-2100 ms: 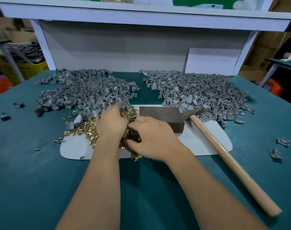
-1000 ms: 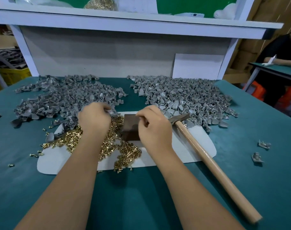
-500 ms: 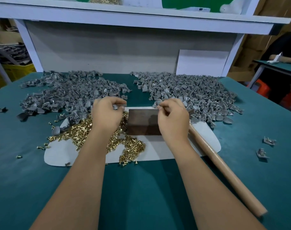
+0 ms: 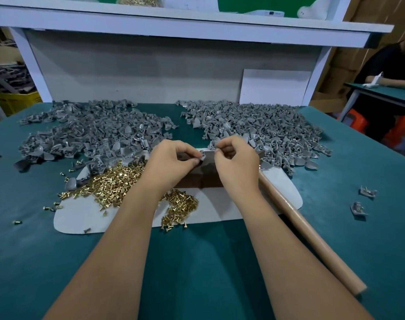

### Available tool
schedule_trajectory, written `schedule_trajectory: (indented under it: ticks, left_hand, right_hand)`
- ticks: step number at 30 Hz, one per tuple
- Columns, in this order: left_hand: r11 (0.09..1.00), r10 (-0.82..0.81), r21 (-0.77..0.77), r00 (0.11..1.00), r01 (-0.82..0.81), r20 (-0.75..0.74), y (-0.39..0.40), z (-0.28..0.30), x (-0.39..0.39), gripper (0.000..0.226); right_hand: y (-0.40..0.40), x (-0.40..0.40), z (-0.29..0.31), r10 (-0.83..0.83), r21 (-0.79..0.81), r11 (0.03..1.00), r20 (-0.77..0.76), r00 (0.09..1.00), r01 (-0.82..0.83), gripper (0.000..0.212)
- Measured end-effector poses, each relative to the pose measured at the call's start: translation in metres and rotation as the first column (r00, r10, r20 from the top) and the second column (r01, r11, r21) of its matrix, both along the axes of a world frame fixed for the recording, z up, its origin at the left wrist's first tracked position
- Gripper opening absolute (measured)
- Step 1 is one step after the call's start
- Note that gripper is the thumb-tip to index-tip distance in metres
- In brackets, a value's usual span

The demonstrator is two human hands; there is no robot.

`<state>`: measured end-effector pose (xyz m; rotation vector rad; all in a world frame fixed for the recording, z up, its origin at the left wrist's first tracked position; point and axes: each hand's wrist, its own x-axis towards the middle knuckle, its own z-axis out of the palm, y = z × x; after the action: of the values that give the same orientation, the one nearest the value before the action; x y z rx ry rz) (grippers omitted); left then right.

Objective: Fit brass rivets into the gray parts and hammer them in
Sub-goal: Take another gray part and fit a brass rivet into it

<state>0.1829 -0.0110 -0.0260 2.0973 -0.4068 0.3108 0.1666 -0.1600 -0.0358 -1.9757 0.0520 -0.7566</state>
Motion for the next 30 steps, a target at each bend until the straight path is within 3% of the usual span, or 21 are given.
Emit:
schedule_trajectory:
  ticks: [8, 12, 15, 20, 23, 27, 30]
  left_hand:
    - [0.997, 0.031, -0.069, 0.999, -0.033, -0.033, 0.0016, -0.0058, 0.0039, 0.048]
    - [0.988, -0.129, -0.096, 0.99, 0.123, -0.061, -0.0004, -0.0048, 0.0012, 0.058]
    - [0.973, -0.205, -0.13, 0.974, 0.192, -0.093, -0.0039, -0.0044, -0.0019, 0.051]
    - [0.994, -0.108, 0.003, 0.994, 0.108, -0.007, -0.0056, -0.0035, -0.0009, 0.028]
    - [0.996, 0.003, 0.085, 0.998, -0.009, 0.067, -0.0063, -0.0049, -0.0018, 0.025]
    - [0.999, 0.044, 0.017, 0.999, -0.044, 0.031, -0.0035, -0.0084, 0.0014, 0.022]
    - [0.998, -0.005, 0.064, 0.999, 0.001, 0.054, -0.0036, -0.0103, 0.006, 0.019]
  right_hand:
    - [-0.0009, 0.0012, 0.0, 0.028, 0.03, 0.999, -0.049, 0.998, -0.026, 0.013]
    - [-0.0008, 0.0003, 0.0016, 0.031, 0.037, 0.999, -0.053, 0.998, -0.029, 0.013]
    - [-0.0009, -0.0003, 0.0023, 0.031, 0.047, 0.998, -0.044, 0.999, -0.029, 0.014]
    - [-0.0003, -0.0012, 0.0014, 0.038, 0.032, 0.999, -0.053, 0.998, -0.036, 0.016]
    - [-0.0003, -0.0001, 0.0015, 0.048, 0.041, 0.998, -0.057, 0.997, -0.045, 0.014]
    - [-0.0014, 0.0002, 0.0023, 0.062, 0.047, 0.997, -0.07, 0.996, -0.058, 0.014]
    - [-0.0009, 0.0004, 0.0028, 0.071, 0.025, 0.997, -0.099, 0.993, -0.069, 0.01]
